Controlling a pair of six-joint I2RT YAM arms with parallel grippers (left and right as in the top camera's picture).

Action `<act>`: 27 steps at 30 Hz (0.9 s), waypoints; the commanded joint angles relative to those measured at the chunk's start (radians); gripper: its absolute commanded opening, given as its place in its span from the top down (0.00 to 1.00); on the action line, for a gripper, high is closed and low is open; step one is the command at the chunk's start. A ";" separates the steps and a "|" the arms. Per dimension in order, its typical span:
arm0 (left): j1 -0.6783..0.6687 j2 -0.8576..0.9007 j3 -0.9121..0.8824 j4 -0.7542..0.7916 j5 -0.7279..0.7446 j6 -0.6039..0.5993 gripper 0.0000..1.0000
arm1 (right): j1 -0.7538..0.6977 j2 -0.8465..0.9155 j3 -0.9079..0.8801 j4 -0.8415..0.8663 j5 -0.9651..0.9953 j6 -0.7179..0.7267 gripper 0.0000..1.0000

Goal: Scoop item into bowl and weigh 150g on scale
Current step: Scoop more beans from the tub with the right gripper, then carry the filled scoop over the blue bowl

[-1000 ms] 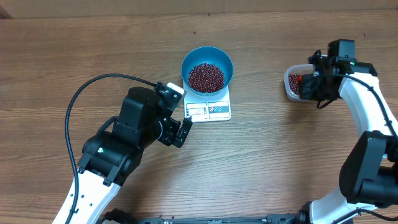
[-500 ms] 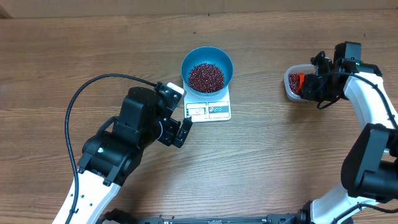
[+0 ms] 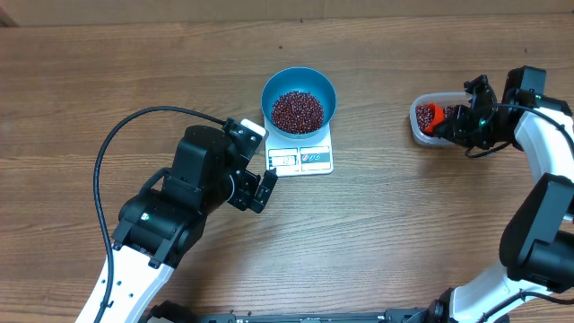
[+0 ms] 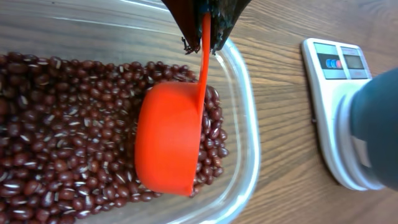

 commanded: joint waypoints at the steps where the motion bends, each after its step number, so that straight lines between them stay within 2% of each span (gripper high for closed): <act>1: 0.004 -0.011 0.008 0.003 0.011 0.016 0.00 | -0.021 0.006 0.002 0.007 -0.096 -0.008 0.96; 12: 0.004 -0.011 0.008 0.003 0.011 0.016 0.00 | -0.089 0.006 0.002 -0.009 -0.142 -0.008 0.96; 22: 0.004 -0.011 0.008 0.003 0.011 0.016 0.01 | -0.191 0.006 0.002 -0.035 -0.301 -0.016 0.96; 27: 0.004 -0.011 0.008 0.003 0.011 0.016 0.01 | -0.230 0.006 0.002 -0.080 -0.391 -0.093 0.96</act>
